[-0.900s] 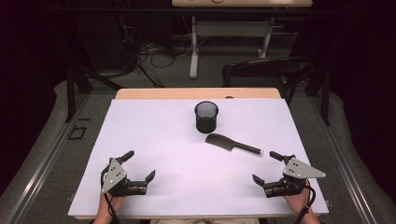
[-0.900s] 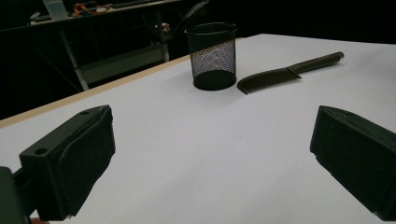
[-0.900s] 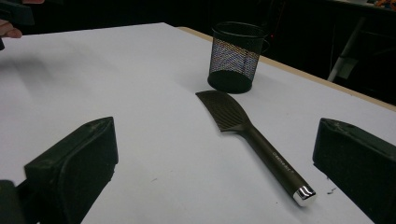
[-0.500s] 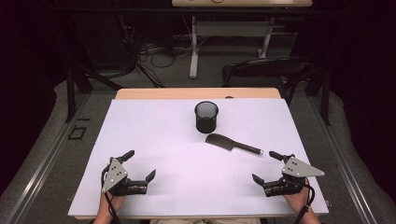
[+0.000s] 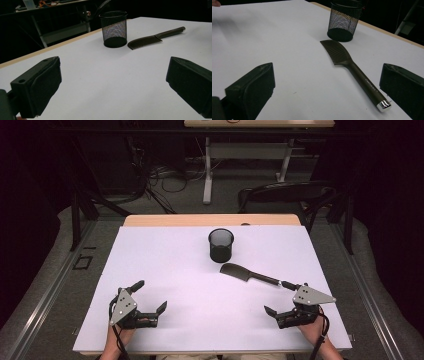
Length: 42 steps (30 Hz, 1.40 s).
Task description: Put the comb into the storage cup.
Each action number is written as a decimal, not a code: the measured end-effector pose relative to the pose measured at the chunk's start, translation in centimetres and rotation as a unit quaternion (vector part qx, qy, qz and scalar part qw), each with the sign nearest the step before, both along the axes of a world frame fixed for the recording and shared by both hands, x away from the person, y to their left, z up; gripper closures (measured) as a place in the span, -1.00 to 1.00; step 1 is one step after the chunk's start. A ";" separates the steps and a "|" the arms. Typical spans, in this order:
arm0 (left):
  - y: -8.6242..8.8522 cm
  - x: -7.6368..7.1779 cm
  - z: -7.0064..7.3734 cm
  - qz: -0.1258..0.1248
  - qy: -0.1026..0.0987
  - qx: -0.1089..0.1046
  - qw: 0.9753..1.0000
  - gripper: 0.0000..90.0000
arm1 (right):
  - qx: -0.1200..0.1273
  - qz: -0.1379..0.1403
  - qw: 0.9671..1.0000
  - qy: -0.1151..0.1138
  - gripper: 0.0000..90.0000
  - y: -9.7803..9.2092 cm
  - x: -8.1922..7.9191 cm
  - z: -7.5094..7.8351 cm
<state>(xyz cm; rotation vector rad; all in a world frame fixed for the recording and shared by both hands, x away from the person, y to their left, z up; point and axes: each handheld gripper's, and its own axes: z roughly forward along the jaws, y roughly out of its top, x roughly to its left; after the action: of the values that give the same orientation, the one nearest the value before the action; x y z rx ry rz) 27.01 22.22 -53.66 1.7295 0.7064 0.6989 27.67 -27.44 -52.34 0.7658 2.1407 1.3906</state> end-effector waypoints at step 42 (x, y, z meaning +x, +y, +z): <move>-0.5 0.6 0.0 -0.012 0.002 0.007 1.000 -1.00 | -0.110 0.030 0.992 0.048 -1.00 2.4 5.3 1.7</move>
<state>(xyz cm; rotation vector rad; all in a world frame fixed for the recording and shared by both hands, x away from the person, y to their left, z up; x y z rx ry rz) 27.59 21.68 -53.69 1.7500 0.6838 0.6867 32.95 -25.07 -50.59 0.7004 2.3617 1.1399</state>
